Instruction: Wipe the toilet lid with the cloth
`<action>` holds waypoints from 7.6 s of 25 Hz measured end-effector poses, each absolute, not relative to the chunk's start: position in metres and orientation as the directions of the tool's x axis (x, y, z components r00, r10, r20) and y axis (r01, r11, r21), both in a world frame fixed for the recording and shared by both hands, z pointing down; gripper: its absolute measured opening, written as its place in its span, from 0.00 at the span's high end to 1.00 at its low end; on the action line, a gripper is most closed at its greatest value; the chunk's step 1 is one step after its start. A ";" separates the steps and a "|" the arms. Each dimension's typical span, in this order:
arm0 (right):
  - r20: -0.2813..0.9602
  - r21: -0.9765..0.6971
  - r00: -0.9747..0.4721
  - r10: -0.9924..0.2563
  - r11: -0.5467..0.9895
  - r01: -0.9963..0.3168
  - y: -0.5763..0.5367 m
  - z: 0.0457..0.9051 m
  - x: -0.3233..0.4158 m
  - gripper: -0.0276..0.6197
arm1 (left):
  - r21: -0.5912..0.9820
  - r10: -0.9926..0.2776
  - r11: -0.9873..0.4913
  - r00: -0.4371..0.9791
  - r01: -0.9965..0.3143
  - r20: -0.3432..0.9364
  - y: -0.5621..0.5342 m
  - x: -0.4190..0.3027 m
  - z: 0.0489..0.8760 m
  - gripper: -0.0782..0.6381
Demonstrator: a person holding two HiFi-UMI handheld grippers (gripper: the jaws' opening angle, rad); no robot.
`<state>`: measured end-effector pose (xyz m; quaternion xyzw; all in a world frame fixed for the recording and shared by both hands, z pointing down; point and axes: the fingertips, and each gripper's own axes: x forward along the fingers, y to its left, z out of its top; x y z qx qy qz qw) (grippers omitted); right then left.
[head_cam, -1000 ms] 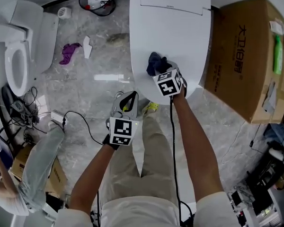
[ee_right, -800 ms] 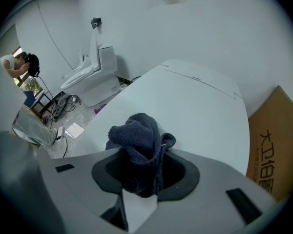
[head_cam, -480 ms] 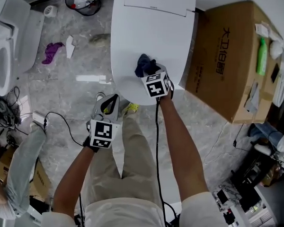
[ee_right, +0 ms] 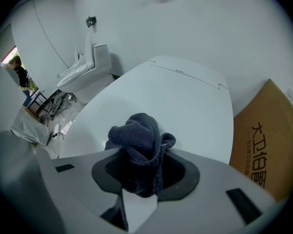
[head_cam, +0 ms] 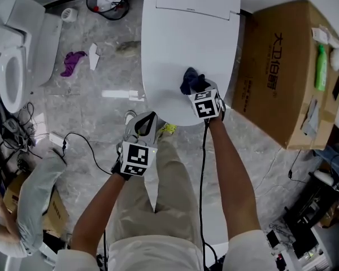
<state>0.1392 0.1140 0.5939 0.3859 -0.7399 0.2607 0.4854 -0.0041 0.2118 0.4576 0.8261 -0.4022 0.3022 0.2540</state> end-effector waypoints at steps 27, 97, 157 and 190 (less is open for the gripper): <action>0.932 0.069 -0.122 -0.342 0.496 -0.866 0.128 0.596 0.235 0.75 | 0.178 -0.499 -0.550 0.492 -0.816 0.713 0.218 0.002 0.461 0.89; 0.891 -0.117 -0.382 -0.247 0.687 -0.717 0.189 0.592 -0.022 0.76 | 0.189 -0.543 -0.455 0.439 -0.870 0.716 0.232 -0.092 0.466 0.89; 0.918 -0.066 -0.270 -0.291 0.558 -0.827 0.200 0.595 0.129 0.76 | 0.181 -0.482 -0.560 0.496 -0.809 0.722 0.224 -0.041 0.465 0.89; 0.939 0.024 -0.121 -0.321 0.413 -0.911 0.216 0.597 0.235 0.76 | 0.184 -0.463 -0.580 0.507 -0.794 0.727 0.235 -0.024 0.468 0.89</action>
